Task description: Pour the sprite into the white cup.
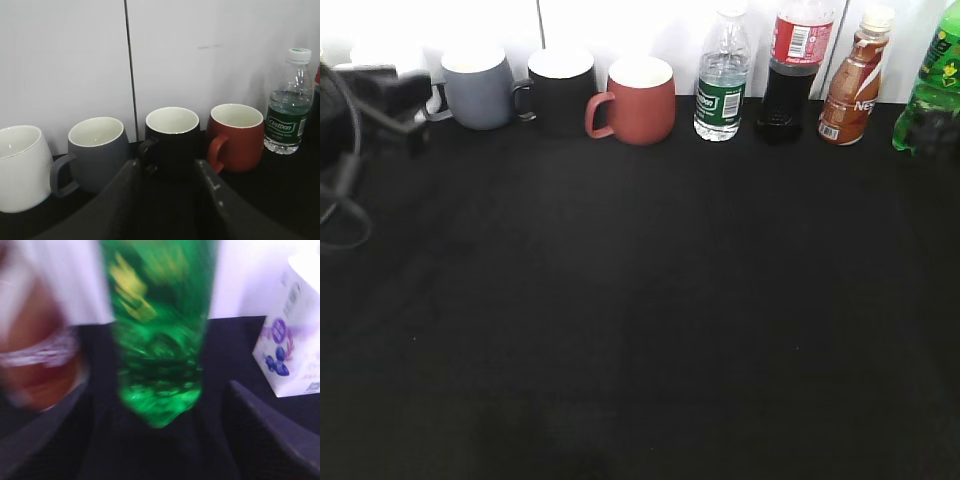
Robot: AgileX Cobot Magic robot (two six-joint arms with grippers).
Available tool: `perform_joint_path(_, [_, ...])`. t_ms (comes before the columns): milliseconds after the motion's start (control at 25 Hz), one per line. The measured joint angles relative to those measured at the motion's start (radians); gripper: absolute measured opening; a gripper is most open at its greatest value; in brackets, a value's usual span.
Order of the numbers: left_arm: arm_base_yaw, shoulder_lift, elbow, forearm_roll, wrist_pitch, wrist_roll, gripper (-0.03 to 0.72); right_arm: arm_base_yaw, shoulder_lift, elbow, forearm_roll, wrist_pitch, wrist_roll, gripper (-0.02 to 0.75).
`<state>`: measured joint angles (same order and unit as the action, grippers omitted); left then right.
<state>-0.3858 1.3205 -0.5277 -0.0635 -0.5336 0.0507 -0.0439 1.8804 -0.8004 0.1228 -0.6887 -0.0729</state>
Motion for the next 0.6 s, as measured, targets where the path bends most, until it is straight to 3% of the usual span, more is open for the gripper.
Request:
perform_joint_path(160, [0.000,-0.042,-0.132,0.008,0.595,0.000,0.298,0.000,-0.259,0.002,-0.037,0.577,0.002,0.590])
perform_joint_path(280, [0.000,-0.044,-0.231,0.006,1.024,0.000,0.472,0.000,-0.402,0.002,0.006,0.987,0.016,0.589])
perform_joint_path(360, [0.000,-0.068,-0.252,-0.025,1.258,-0.001,0.501,0.000,-0.502,0.002,0.071,1.193,0.018,0.589])
perform_joint_path(600, [0.000,-0.451,-0.257,-0.049,1.552,-0.105,0.504,0.000,-0.851,0.002,0.071,1.579,0.020,0.585])
